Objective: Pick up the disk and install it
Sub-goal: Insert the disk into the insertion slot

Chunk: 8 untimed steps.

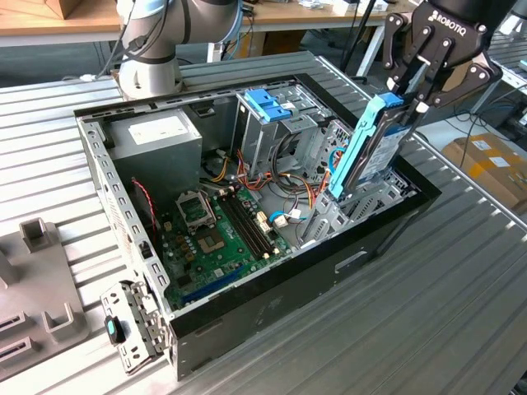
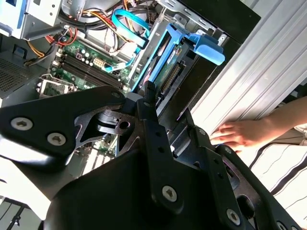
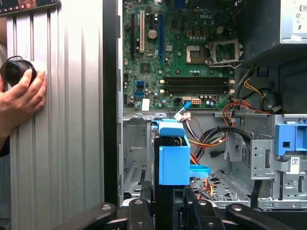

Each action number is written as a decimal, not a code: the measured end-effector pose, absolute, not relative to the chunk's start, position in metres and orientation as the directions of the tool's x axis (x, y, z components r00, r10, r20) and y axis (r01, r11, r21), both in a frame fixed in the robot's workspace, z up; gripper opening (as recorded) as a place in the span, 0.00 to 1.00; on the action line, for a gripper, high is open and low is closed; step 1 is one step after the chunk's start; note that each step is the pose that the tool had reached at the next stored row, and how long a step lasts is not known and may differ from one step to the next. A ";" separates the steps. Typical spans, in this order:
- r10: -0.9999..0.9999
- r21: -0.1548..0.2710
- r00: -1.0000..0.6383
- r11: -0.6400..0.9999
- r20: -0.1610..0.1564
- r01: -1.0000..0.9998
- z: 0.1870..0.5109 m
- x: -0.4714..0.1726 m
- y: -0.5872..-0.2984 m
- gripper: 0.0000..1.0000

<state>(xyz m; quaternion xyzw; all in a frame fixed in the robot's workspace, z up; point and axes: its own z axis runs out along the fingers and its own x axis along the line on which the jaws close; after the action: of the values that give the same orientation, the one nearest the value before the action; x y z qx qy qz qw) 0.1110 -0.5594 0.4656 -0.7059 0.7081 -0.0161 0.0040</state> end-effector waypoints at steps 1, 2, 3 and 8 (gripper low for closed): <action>-1.000 -0.028 -0.003 0.003 0.017 -1.000 0.465 0.111 -0.559 0.35; -1.000 -0.028 -0.003 0.003 0.017 -1.000 0.465 0.111 -0.559 0.35; -1.000 -0.028 -0.003 0.003 0.017 -1.000 0.465 0.111 -0.559 0.35; -1.000 -0.028 -0.003 0.003 0.017 -1.000 0.460 0.111 -0.559 0.35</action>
<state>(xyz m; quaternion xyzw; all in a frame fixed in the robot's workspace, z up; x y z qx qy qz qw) 0.1112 -0.5593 0.4603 -0.7059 0.7081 -0.0161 0.0040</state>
